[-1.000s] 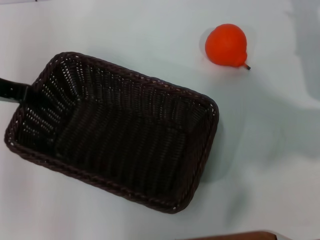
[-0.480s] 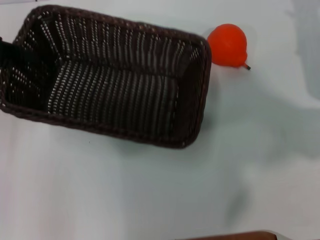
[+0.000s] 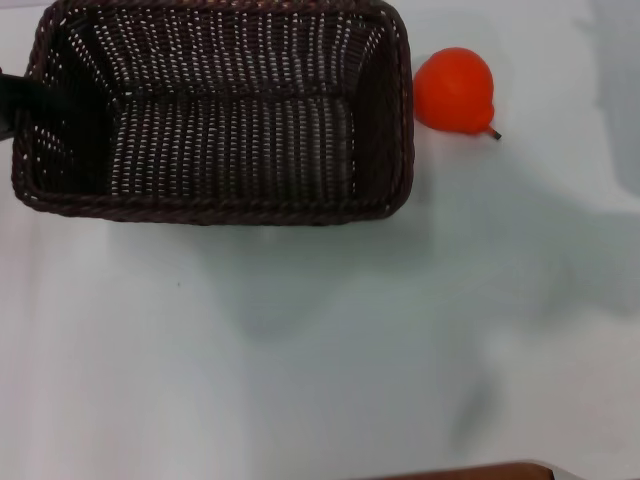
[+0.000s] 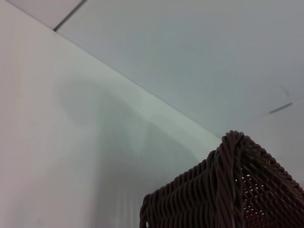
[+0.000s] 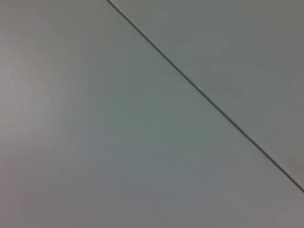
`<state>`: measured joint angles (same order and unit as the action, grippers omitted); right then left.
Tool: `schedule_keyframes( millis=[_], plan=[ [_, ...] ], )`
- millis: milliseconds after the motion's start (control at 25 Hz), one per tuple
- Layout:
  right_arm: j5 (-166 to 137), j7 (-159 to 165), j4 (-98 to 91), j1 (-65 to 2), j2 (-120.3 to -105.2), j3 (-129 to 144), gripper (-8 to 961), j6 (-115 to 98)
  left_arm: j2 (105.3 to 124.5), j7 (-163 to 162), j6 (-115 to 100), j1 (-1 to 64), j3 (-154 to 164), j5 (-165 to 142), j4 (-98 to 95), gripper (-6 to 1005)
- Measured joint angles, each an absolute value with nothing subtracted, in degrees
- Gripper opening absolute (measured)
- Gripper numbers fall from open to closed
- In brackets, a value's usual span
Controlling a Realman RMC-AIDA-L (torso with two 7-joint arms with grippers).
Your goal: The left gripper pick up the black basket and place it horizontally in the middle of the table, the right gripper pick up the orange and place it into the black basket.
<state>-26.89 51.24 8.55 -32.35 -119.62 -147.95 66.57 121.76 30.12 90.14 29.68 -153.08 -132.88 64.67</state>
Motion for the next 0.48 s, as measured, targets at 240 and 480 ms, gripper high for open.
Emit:
schedule_keyframes(
  millis=[240,480],
  plan=[
    [-26.9,51.2,8.9,-32.8,-119.65,-147.8,955,66.3,123.63,30.5,85.8,28.0,-152.0,-131.7,62.2,214],
    [-26.9,51.2,9.4,-33.2,-119.64,-147.6,946,65.6,123.55,30.1,84.9,27.1,-152.1,-131.7,60.3,228]
  ],
)
